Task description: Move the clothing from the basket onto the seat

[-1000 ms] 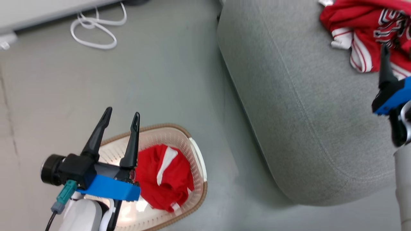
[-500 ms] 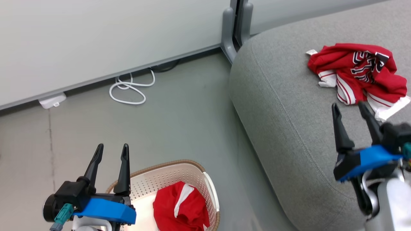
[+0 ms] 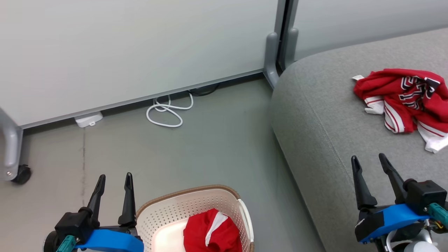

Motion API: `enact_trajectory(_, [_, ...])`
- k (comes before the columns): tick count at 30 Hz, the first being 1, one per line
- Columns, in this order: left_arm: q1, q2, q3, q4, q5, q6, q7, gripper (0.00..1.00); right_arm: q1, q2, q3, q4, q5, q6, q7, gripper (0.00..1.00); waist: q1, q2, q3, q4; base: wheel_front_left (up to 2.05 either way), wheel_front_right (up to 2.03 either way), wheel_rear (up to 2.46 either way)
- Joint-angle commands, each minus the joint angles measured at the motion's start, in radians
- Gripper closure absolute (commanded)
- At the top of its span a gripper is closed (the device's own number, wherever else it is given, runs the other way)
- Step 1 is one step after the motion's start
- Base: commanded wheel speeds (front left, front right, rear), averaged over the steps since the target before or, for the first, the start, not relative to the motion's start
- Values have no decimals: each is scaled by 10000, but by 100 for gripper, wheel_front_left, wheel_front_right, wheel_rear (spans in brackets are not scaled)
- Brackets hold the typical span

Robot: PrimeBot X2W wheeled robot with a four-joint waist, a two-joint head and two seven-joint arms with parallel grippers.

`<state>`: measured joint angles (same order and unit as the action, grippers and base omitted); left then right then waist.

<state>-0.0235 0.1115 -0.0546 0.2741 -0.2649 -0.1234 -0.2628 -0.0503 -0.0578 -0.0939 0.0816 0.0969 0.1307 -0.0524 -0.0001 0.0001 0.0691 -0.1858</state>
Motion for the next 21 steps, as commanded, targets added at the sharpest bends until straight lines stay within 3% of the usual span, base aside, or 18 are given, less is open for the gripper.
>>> enact_trajectory(1, [66,-34,50,8,54,-23,-29,0,178,43,40,-73,-67,1,45,0,1,-1,-98,182,0,0,0])
enact_trajectory(21, [411,-81,652,492,114,-98,-30,0,640,76,694,134,100,1,38,0,1,-1,-701,1880,0,0,0])
